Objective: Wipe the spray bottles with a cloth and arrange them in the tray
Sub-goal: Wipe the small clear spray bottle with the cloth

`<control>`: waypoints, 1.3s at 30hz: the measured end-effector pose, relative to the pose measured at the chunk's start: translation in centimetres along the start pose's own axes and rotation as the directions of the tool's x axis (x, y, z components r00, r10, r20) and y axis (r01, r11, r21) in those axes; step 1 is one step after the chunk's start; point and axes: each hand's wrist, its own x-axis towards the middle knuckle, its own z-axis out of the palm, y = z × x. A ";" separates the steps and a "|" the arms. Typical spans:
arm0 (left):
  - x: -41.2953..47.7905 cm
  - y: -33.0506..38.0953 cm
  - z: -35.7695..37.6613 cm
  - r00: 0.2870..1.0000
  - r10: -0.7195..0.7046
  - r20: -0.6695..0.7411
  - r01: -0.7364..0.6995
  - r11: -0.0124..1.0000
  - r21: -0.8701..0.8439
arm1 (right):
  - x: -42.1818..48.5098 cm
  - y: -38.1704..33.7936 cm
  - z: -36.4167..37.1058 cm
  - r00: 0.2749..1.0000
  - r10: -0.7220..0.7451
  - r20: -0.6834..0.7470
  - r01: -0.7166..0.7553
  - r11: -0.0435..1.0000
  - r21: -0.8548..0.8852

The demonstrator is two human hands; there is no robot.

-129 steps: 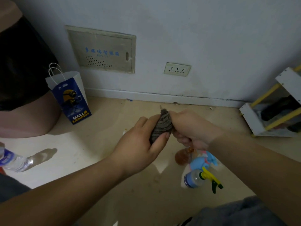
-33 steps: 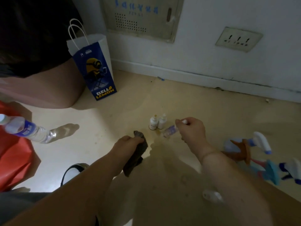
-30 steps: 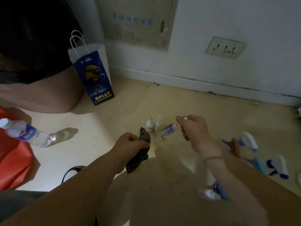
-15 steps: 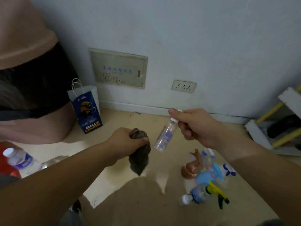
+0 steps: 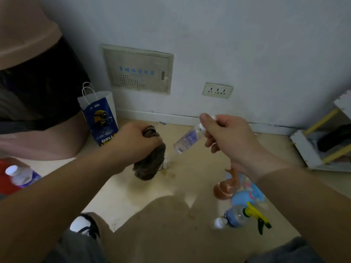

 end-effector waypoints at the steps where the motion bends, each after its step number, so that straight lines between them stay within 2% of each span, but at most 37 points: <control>1: 0.2 0.1 -0.2 1.000 0.021 -0.020 -0.019 0.997 0.068 | 0.2 -0.1 0.4 0.999 -0.041 0.010 0.042 0.997 -0.062; 2: 0.3 0.1 -0.5 0.999 0.046 -0.025 -0.039 0.970 0.240 | 0.3 -0.2 0.8 0.997 -0.072 0.020 0.074 0.991 -0.109; 3: 0.2 0.1 -0.7 0.998 0.059 -0.022 -0.043 0.894 0.446 | 0.4 -0.3 1.0 0.995 -0.091 0.028 0.094 0.986 -0.135; 4: 0.1 0.1 -0.8 0.997 0.071 -0.029 -0.041 0.811 0.583 | 0.4 -0.3 1.2 0.994 -0.100 0.032 0.104 0.984 -0.142; 5: 0.1 0.1 -0.8 0.997 0.072 -0.031 -0.036 0.777 0.629 | 0.5 -0.2 1.4 0.994 -0.101 0.037 0.105 0.985 -0.139; 6: 0.2 0.0 -0.8 0.997 0.074 -0.011 -0.052 0.797 0.602 | 0.5 -0.1 1.6 0.994 -0.097 0.047 0.102 0.986 -0.130; 9: 0.1 -0.1 -0.1 0.988 0.154 -0.003 -0.147 0.948 0.281 | 0.3 0.7 1.6 0.994 -0.087 0.072 0.094 0.991 -0.101; 11: 0.3 -0.1 0.4 0.979 0.201 -0.034 -0.191 0.964 0.186 | 0.1 1.2 1.3 0.994 -0.084 0.069 0.090 0.991 -0.096; 14: 0.0 0.4 1.7 0.979 0.198 -0.040 -0.198 0.980 0.018 | 0.0 1.5 0.7 0.997 -0.056 0.056 0.059 0.996 -0.064; 16: -0.4 0.8 3.1 0.986 0.165 -0.015 -0.165 0.969 -0.184 | 0.2 1.5 0.2 0.999 -0.033 0.039 0.034 0.999 -0.004; 18: -0.7 1.2 4.5 0.986 0.153 0.065 -0.122 0.932 -0.340 | 0.5 1.6 -0.2 0.999 -0.019 0.026 0.019 1.000 0.013; 20: -0.3 1.3 5.1 0.977 0.178 0.120 -0.115 0.906 -0.406 | 0.8 1.7 -0.8 1.000 0.017 0.015 -0.018 0.999 0.034; 23: 0.4 1.2 4.6 0.962 0.178 0.207 -0.045 0.850 -0.524 | 1.3 1.5 -1.9 0.991 0.133 0.034 -0.137 0.973 0.185; 24: 0.5 1.1 4.5 0.965 0.181 0.189 -0.044 0.824 -0.566 | 1.3 1.3 -2.2 0.984 0.172 0.053 -0.179 0.953 0.245; 26: 0.5 0.9 4.5 0.975 0.194 0.106 -0.088 0.780 -0.620 | 1.2 1.2 -2.1 0.967 0.226 0.113 -0.252 0.894 0.369; 28: 0.3 1.0 5.0 0.983 0.168 0.079 -0.072 0.738 -0.671 | 0.9 1.3 -1.7 0.947 0.260 0.186 -0.318 0.836 0.448; 32: 0.1 1.4 6.3 0.993 0.116 0.017 -0.088 0.829 -0.552 | 0.1 1.7 -0.5 0.928 0.278 0.249 -0.369 0.787 0.495; 34: 0.3 1.4 6.8 0.994 0.085 -0.069 -0.108 0.856 -0.505 | -0.2 1.9 0.1 0.948 0.249 0.200 -0.316 0.823 0.472; 36: 0.2 1.1 7.5 0.994 0.002 -0.109 -0.054 0.876 -0.480 | -0.5 2.4 0.5 0.977 0.171 0.126 -0.207 0.897 0.391; 37: 0.1 0.9 7.5 0.996 -0.051 -0.077 0.005 0.866 -0.500 | -0.6 2.4 0.5 0.989 0.116 0.093 -0.139 0.939 0.316; 38: 0.1 1.1 7.5 0.991 -0.134 0.013 0.119 0.827 -0.549 | -0.6 2.3 0.3 0.996 0.050 0.075 -0.066 0.972 0.224; 39: 0.6 1.1 7.3 0.962 -0.236 0.135 0.269 0.744 -0.612 | -0.5 2.1 0.0 0.996 -0.023 0.081 0.012 0.991 0.130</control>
